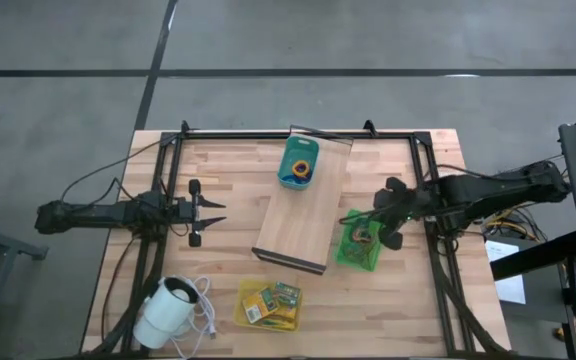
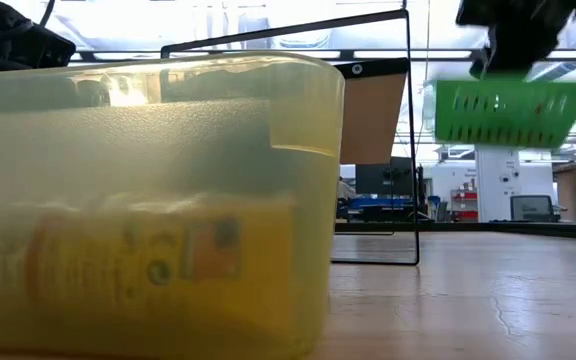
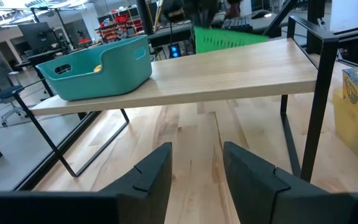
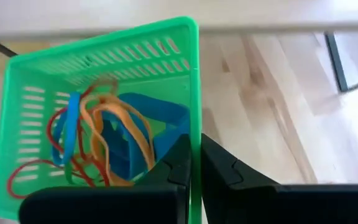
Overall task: Pick & Place Office Desk Supplies
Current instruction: Put the green bin on the shelf
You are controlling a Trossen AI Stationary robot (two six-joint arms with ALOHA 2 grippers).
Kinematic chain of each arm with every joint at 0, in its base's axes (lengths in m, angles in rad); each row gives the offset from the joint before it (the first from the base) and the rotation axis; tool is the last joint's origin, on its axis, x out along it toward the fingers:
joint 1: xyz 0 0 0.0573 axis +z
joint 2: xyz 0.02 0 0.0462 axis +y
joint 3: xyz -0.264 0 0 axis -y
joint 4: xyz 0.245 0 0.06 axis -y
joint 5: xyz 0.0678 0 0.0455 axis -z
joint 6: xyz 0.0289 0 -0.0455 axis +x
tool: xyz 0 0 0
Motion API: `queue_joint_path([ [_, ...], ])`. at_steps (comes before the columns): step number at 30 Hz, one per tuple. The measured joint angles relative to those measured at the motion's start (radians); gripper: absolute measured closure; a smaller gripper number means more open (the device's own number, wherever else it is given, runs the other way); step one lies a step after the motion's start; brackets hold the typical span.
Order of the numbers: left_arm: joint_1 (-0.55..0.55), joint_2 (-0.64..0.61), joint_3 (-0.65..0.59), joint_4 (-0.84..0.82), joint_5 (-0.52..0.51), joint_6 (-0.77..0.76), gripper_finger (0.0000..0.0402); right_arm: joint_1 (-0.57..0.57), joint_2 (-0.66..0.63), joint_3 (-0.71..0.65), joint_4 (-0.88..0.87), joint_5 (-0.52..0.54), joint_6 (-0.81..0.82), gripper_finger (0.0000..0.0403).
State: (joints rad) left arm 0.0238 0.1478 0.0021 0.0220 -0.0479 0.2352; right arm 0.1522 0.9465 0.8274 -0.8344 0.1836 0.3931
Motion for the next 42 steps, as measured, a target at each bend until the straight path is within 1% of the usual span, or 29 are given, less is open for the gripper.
queue_joint_path([
  [4, 0.000, 0.000, 0.000, 0.000, 0.000, 0.000, 0.0257, 0.000, -0.032, 0.079, -0.043, -0.005, 0.000, 0.0390],
  [6, 0.000, 0.000, 0.000, 0.000, 0.000, 0.000, 0.0257, -0.006, -0.038, 0.118, -0.053, 0.015, -0.005, 0.0390],
  [8, 0.000, 0.000, 0.000, 0.000, 0.000, 0.000, 0.0257, -0.025, -0.034, 0.155, -0.053, 0.024, -0.012, 0.0390],
  [10, 0.000, 0.000, 0.000, 0.000, 0.000, 0.000, 0.0257, -0.062, -0.019, 0.194, -0.062, 0.007, -0.022, 0.0390],
  [15, 0.000, 0.000, 0.000, 0.000, 0.000, 0.000, 0.0257, -0.191, 0.063, 0.312, -0.137, -0.088, -0.175, 0.0390],
  [17, 0.000, 0.000, 0.000, 0.000, 0.000, 0.000, 0.0257, -0.254, 0.110, 0.362, -0.166, -0.125, -0.191, 0.0390],
  [19, 0.000, 0.000, 0.000, 0.000, 0.000, 0.000, 0.0257, -0.329, 0.159, 0.406, -0.193, -0.208, -0.208, 0.0390],
  [22, 0.000, 0.000, 0.000, 0.000, 0.000, 0.000, 0.0257, -0.453, 0.226, 0.459, -0.226, -0.354, -0.310, 0.0390],
  [26, 0.000, 0.000, 0.000, 0.000, 0.000, 0.000, 0.0257, -0.614, 0.301, 0.508, -0.233, -0.440, -0.387, 0.0390],
  [30, 0.000, 0.000, 0.000, 0.000, 0.000, 0.000, 0.0257, -0.734, 0.372, 0.539, -0.233, -0.536, -0.462, 0.0390],
  [32, 0.001, 0.000, 0.000, 0.000, 0.000, 0.000, 0.0257, -0.772, 0.404, 0.548, -0.232, -0.559, -0.480, 0.0390],
  [35, 0.001, 0.000, 0.000, 0.000, 0.000, 0.000, 0.0257, -0.807, 0.451, 0.561, -0.231, -0.564, -0.516, 0.0390],
  [38, 0.001, 0.000, 0.000, 0.000, 0.000, 0.000, 0.0257, -0.816, 0.490, 0.572, -0.233, -0.582, -0.585, 0.0390],
  [42, 0.001, 0.000, 0.000, 0.000, 0.000, 0.000, 0.0257, -0.813, 0.533, 0.603, -0.231, -0.590, -0.596, 0.0390],
])
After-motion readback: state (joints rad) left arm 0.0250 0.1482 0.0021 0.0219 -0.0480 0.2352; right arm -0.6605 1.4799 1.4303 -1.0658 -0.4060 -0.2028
